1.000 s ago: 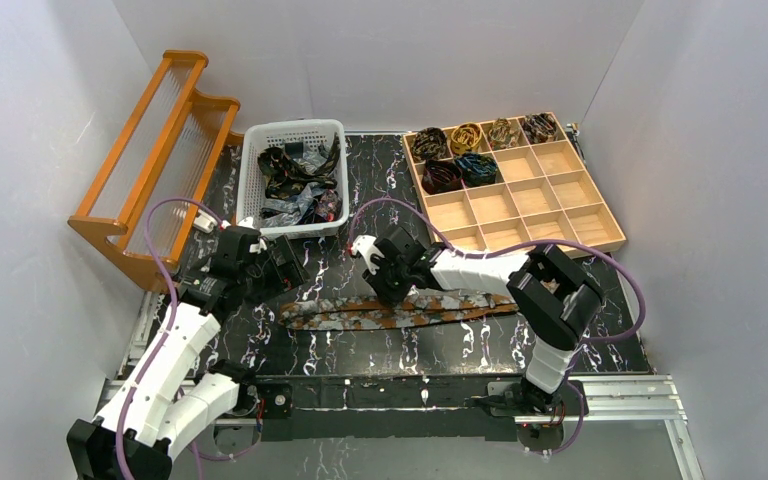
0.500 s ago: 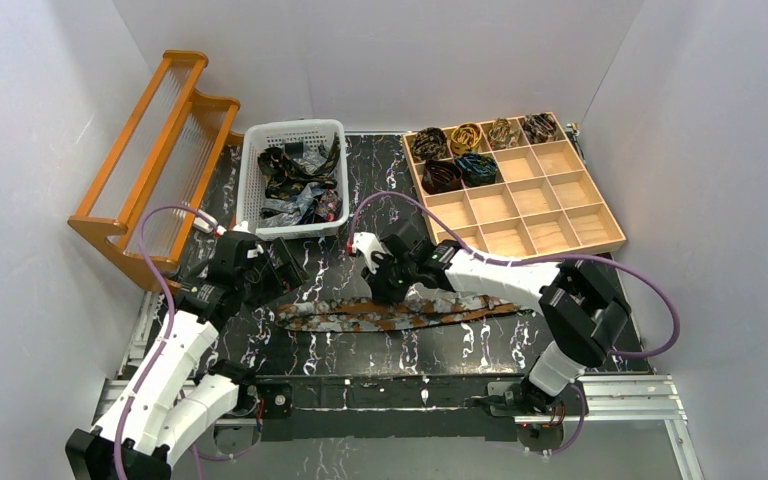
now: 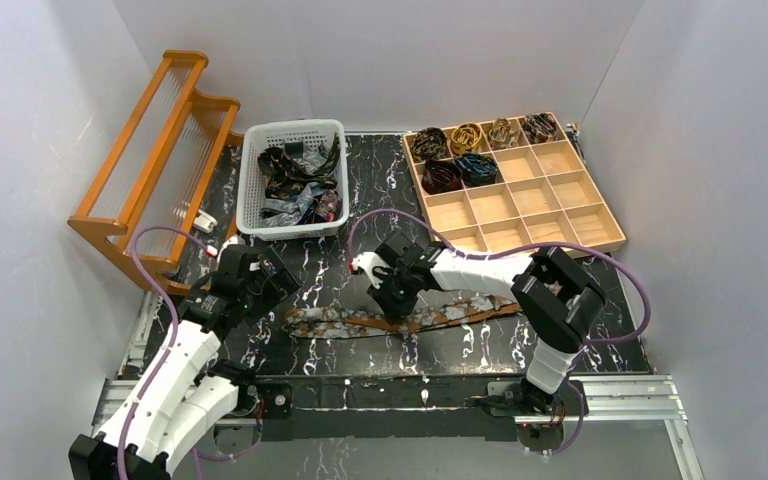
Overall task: Roll the ties
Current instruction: Flatten out the tie at the center of the board.
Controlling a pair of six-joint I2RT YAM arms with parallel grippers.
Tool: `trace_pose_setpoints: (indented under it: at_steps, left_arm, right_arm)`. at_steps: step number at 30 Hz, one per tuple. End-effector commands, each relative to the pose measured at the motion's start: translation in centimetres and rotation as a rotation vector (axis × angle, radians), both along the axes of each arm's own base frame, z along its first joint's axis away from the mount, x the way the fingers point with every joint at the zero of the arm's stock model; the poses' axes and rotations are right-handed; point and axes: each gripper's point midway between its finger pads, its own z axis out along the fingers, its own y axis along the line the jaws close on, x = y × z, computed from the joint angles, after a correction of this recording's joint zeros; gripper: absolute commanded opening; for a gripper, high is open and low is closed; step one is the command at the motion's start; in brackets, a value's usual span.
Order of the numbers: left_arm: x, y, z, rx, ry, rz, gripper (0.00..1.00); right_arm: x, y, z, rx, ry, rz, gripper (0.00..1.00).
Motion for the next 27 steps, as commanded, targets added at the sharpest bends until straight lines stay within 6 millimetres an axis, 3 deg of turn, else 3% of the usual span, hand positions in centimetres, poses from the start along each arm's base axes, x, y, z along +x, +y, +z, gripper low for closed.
trace_pose_setpoints:
  at_steps: [1, 5, 8, 9, 12, 16, 21, 27]
  left_arm:
    - [0.1, 0.1, -1.2, -0.034, 0.008, 0.071, 0.93]
    - [-0.2, -0.1, -2.3, -0.047, 0.029, 0.073, 0.91]
    - [-0.2, 0.3, -2.5, -0.032, 0.027, 0.089, 0.9]
    - [-0.1, 0.6, -2.3, -0.022, 0.021, 0.097, 0.9]
    - [0.3, 1.7, -0.9, 0.031, -0.019, 0.116, 0.9]
    - [0.2, 3.8, 0.9, 0.129, -0.05, 0.164, 0.92]
    - [0.0, 4.5, 2.7, 0.135, -0.092, 0.187, 0.92]
    - [-0.7, 5.2, 4.2, 0.136, -0.14, 0.208, 0.92]
  right_arm:
    - [1.7, 0.4, 1.4, -0.022, -0.07, -0.003, 0.18]
    - [0.8, 1.5, 3.0, 0.071, -0.036, 0.025, 0.22]
    - [1.7, 1.4, 3.1, 0.04, -0.057, -0.019, 0.39]
    - [1.7, 1.7, 3.5, 0.051, -0.051, -0.016, 0.49]
    - [2.0, 3.4, 5.2, 0.137, -0.048, -0.044, 0.68]
    - [2.2, 7.1, 7.5, 0.271, -0.041, -0.08, 0.69]
    - [2.7, 10.8, 7.5, 0.323, -0.093, -0.094, 0.67]
    - [2.4, 12.5, 4.8, 0.278, -0.125, -0.065, 0.61]
